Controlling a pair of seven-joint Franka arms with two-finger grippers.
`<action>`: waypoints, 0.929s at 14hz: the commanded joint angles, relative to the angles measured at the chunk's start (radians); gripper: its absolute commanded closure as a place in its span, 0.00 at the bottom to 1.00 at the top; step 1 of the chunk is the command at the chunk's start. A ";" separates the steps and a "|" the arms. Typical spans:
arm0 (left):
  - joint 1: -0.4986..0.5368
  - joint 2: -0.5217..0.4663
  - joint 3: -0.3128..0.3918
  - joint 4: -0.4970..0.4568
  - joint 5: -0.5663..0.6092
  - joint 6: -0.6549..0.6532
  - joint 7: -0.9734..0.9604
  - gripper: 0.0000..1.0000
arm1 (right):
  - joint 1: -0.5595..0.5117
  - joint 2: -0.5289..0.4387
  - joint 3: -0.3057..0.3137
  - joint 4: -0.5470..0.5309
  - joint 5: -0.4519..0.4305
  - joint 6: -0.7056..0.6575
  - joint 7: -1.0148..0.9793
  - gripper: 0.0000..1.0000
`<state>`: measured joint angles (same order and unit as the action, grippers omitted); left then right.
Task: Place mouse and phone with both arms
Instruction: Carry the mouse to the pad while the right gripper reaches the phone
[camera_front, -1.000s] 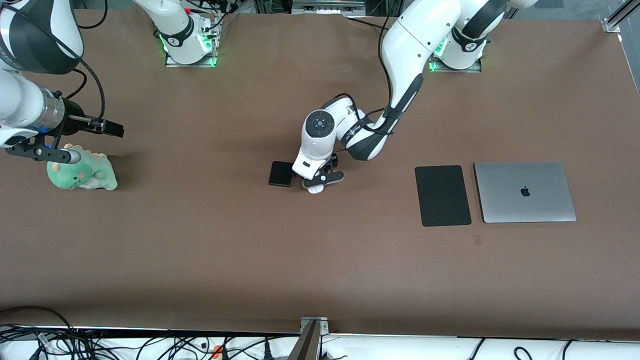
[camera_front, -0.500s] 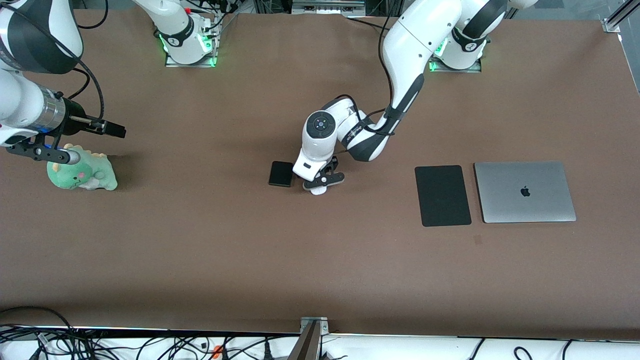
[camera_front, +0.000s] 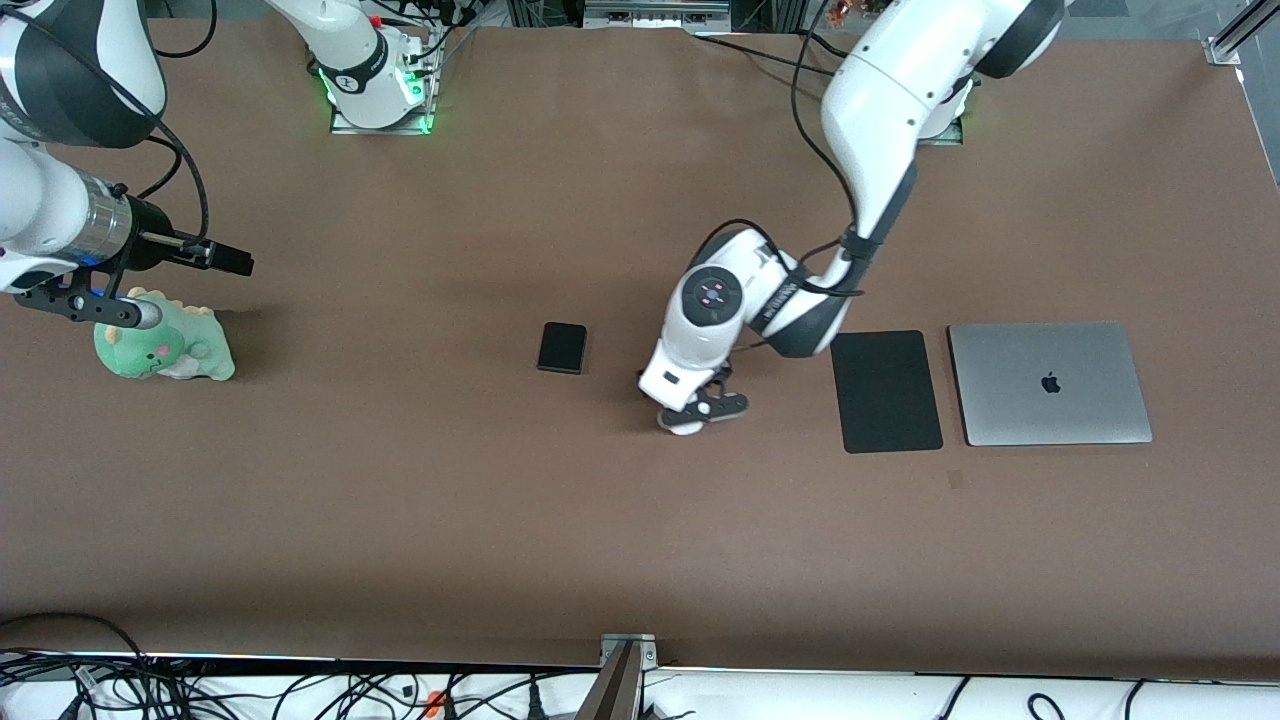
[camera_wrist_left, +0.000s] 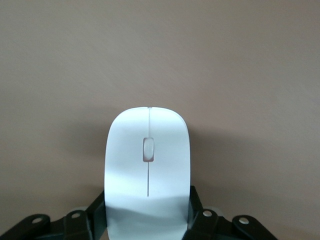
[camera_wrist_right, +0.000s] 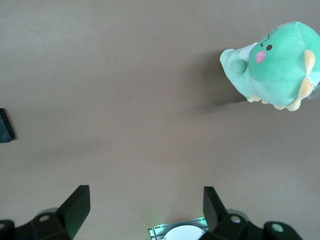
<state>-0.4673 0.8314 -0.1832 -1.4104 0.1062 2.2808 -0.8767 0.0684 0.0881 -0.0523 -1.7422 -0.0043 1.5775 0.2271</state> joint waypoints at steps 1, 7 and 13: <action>0.106 -0.156 -0.015 -0.184 0.013 -0.004 0.134 0.77 | 0.001 0.004 0.000 0.000 0.030 -0.005 0.011 0.00; 0.346 -0.423 -0.044 -0.629 0.012 0.150 0.353 0.75 | 0.072 0.053 0.005 0.006 0.130 0.057 0.070 0.00; 0.576 -0.393 -0.113 -0.716 0.010 0.198 0.578 0.75 | 0.322 0.171 0.005 0.013 0.129 0.286 0.343 0.00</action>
<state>0.0869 0.4422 -0.2603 -2.1044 0.1062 2.4636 -0.3160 0.3307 0.2169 -0.0401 -1.7420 0.1158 1.8103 0.5086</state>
